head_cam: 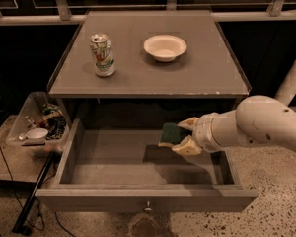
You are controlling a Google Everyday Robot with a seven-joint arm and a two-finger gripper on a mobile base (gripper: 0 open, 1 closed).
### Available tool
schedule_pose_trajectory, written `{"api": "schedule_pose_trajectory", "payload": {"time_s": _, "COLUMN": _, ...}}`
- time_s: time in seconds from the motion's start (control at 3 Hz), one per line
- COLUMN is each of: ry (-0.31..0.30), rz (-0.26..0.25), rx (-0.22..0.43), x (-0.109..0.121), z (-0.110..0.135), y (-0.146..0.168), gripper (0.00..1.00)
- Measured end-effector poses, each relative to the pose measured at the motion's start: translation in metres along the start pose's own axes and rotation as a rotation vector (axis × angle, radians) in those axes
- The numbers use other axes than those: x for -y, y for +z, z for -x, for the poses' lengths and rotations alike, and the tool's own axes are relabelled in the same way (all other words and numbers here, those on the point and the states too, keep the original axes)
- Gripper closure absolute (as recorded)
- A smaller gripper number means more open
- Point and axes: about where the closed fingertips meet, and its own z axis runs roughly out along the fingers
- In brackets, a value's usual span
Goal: Pick sponge from top drawer and place on counter
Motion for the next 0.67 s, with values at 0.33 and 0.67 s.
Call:
{"api": "schedule_pose_trajectory", "payload": {"time_s": 0.33, "ry": -0.069, "rz": -0.041, "rx": -0.015, "x": 0.021, "z": 0.025, "y": -0.044, "gripper": 1.00}}
{"api": "schedule_pose_trajectory", "payload": {"time_s": 0.67, "ry": -0.123, "rz": -0.087, "rx": -0.040, "x": 0.057, "z": 0.054, "y": -0.088, "gripper": 1.00}}
